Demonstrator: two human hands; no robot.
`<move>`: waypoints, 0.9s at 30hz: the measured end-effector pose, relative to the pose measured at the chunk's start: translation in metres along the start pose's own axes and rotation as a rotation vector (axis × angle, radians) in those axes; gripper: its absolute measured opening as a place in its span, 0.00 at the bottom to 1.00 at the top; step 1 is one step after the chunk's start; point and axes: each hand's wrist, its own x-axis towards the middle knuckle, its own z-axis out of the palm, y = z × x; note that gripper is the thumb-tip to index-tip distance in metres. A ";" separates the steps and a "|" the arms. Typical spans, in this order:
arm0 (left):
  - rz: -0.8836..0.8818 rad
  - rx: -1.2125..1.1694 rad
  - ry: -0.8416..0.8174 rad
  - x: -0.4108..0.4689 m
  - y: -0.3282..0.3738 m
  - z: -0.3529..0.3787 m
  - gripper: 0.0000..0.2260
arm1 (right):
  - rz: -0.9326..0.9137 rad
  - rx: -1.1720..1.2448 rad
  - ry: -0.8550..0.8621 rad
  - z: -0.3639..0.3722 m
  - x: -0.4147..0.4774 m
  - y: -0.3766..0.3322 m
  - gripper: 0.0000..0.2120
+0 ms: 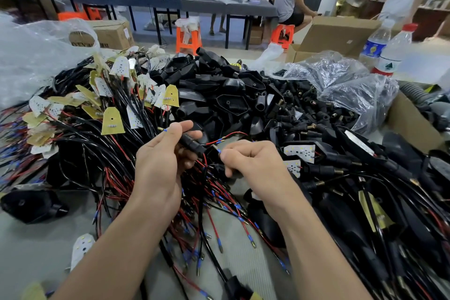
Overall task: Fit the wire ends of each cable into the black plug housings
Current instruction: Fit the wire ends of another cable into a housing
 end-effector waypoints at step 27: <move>0.075 0.112 0.013 -0.008 0.003 0.004 0.16 | -0.139 -0.154 -0.214 0.000 0.000 -0.001 0.16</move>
